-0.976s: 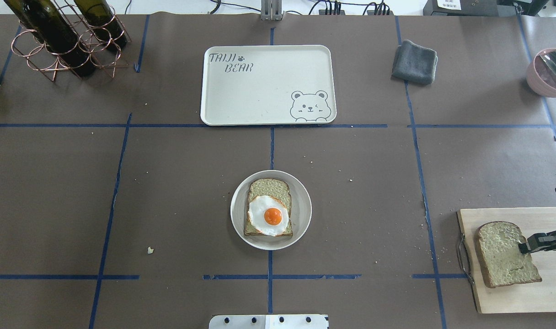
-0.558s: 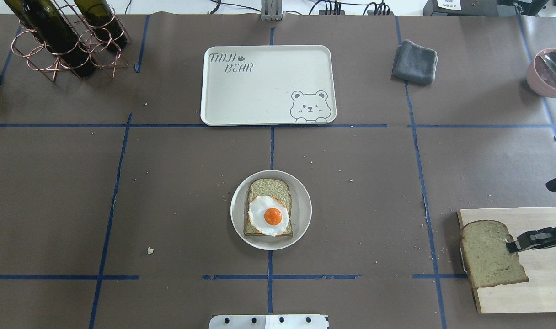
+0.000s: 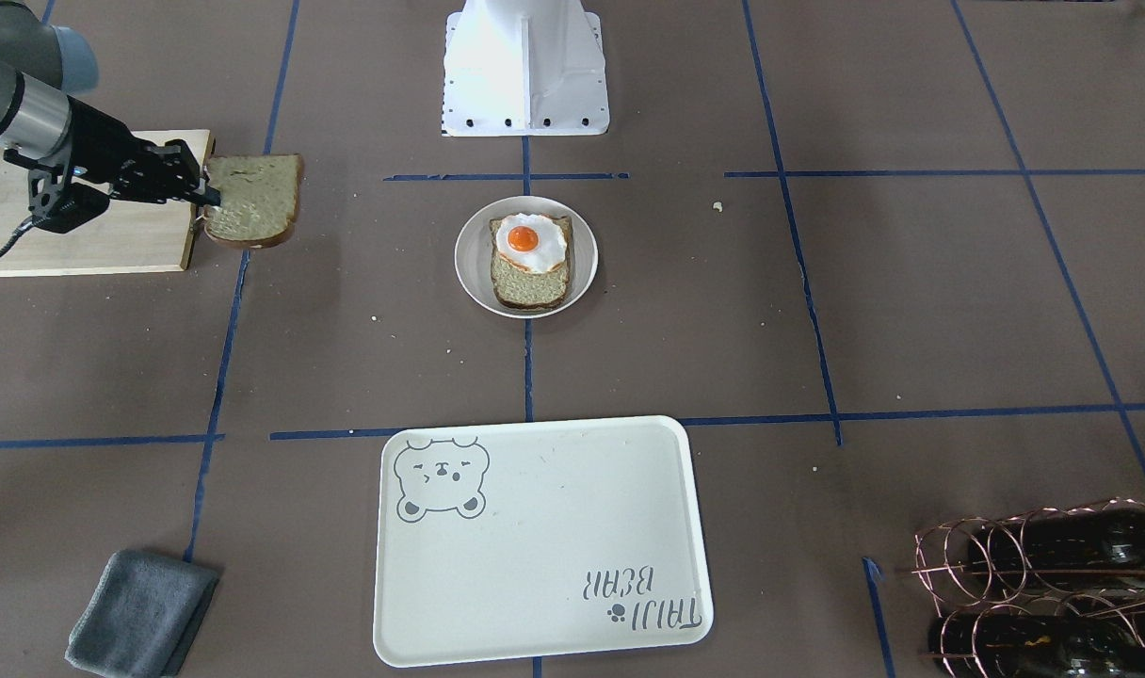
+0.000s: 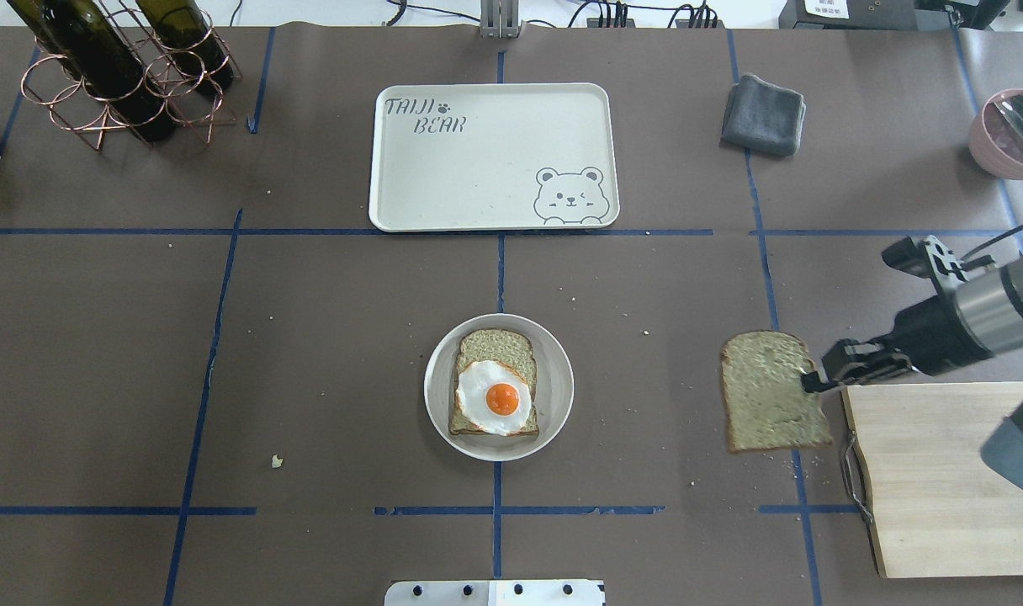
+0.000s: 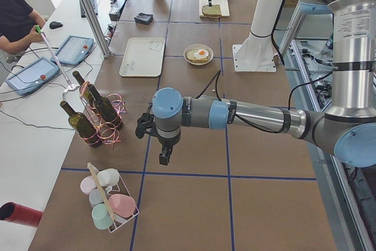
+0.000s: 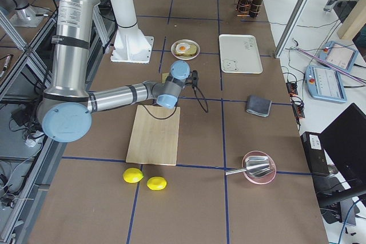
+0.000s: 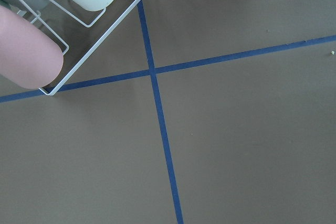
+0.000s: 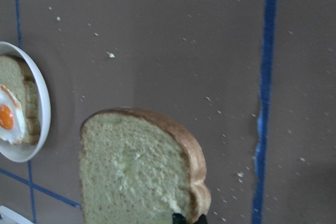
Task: Make sandwich and place on tray
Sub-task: 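Lift the bread slice with the right gripper and carry it over the plate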
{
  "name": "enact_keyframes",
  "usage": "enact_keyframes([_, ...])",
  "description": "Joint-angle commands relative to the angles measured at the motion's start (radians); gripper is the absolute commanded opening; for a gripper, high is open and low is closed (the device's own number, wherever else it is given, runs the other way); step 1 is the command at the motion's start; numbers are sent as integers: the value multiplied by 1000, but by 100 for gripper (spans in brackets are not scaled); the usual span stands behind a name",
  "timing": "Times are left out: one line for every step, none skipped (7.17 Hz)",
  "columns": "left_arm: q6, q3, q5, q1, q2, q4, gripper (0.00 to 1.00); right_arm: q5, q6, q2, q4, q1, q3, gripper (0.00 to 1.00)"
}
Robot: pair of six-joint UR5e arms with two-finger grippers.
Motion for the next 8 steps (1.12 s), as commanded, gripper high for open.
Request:
enact_keyframes([0, 4, -6, 0, 0, -1, 100, -42, 66, 298, -153, -70, -87, 0])
enact_keyframes([0, 4, -6, 0, 0, -1, 100, -94, 77, 377, -154, -116, -146, 0])
enact_keyframes([0, -1, -6, 0, 0, 0, 100, -160, 128, 462, -151, -173, -209, 0])
enact_keyframes([0, -1, -6, 0, 0, 0, 100, -197, 150, 494, -154, -201, -221, 0])
enact_keyframes([0, -4, -6, 0, 0, 0, 100, -245, 205, 533, -151, -227, -248, 0])
enact_keyframes([0, -4, -6, -1, 0, 0, 100, -262, 213, 552, -153, -260, -270, 0])
enact_keyframes([0, -5, -6, -1, 0, 0, 100, -300, 241, 552, -153, -288, -270, 0])
enact_keyframes([0, -5, -6, 0, 0, 0, 100, -317, 279, 548, -148, -299, -270, 0])
